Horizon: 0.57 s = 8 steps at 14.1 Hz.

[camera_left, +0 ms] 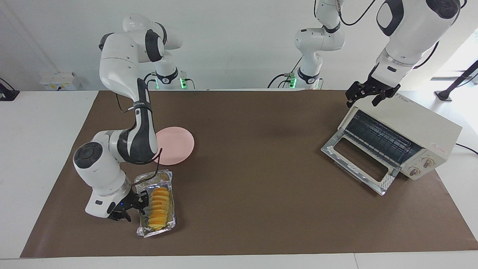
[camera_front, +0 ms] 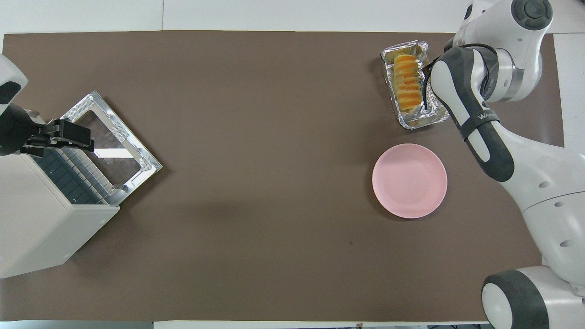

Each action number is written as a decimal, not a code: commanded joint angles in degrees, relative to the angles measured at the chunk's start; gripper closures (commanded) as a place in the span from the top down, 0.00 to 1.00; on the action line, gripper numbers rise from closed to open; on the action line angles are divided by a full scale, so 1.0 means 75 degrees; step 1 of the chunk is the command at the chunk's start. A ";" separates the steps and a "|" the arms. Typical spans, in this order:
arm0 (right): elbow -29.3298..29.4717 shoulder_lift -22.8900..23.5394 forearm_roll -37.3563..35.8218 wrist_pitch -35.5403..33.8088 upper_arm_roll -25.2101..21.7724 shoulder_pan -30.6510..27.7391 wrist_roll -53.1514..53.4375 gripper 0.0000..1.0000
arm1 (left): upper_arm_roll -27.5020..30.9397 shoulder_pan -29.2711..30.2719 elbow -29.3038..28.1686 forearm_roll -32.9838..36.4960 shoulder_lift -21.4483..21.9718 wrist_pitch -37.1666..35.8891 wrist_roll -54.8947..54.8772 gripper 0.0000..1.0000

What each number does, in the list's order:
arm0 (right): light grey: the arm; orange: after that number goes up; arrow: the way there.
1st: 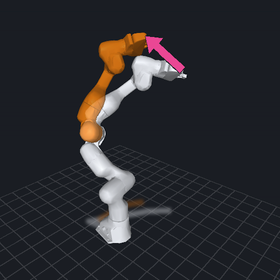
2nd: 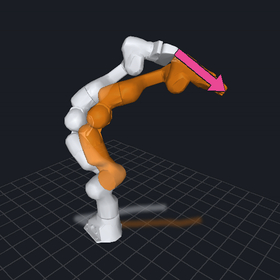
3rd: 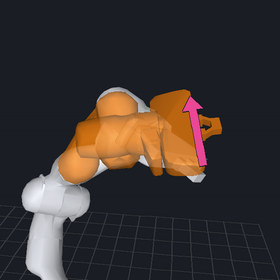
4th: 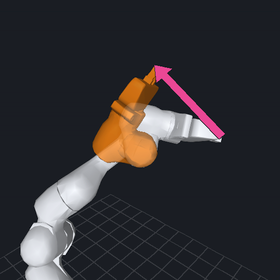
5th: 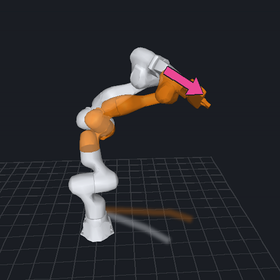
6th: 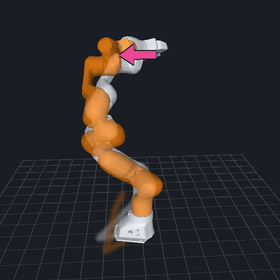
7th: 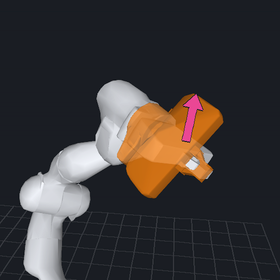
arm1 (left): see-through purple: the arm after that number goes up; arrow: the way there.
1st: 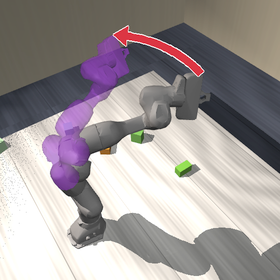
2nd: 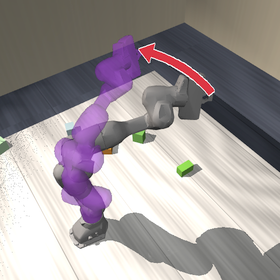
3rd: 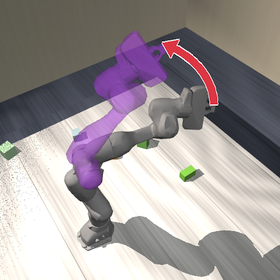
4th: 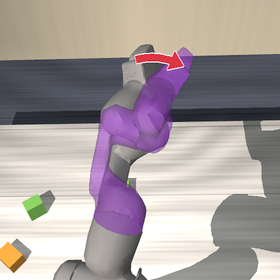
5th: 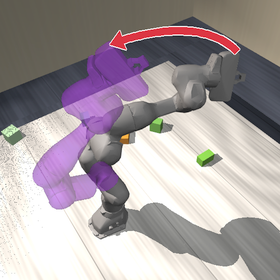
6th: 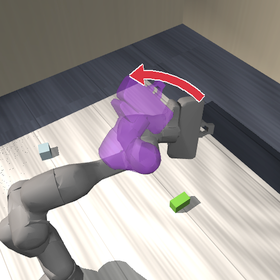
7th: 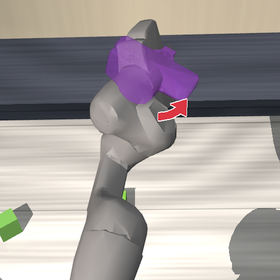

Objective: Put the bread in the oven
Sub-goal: 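Grasp the foil tray with the right gripper and slide it toward the oven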

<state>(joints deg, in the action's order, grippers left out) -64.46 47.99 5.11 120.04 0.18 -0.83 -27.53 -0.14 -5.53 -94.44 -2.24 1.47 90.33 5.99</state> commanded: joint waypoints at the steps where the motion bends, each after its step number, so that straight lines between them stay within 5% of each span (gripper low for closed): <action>1: -0.0323 -0.0222 0.0385 -0.0174 0.0081 -0.0194 0.0190 0.29 | 0.0030 -0.0035 0.0017 0.0099 0.0073 -0.0079 0.0045 1.00; 2: -0.0324 -0.0222 0.0397 -0.0186 0.0081 -0.0206 0.0236 0.05 | 0.0030 -0.0035 0.0017 0.0100 0.0073 -0.0079 0.0045 1.00; 3: -0.0324 -0.0211 0.0490 -0.0197 0.0081 -0.0195 0.0260 0.00 | 0.0030 -0.0035 0.0017 0.0088 0.0073 -0.0079 0.0045 1.00; 8: -0.0277 -0.0222 0.0549 -0.0454 0.0093 -0.0183 0.0284 0.00 | 0.0030 -0.0035 0.0017 0.0088 0.0073 -0.0079 0.0045 1.00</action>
<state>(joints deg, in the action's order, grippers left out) -64.79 47.88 7.91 118.35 0.34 -1.85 -26.11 -0.14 -5.53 -94.44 -2.24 1.47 90.33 5.99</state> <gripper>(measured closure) 0.982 0.000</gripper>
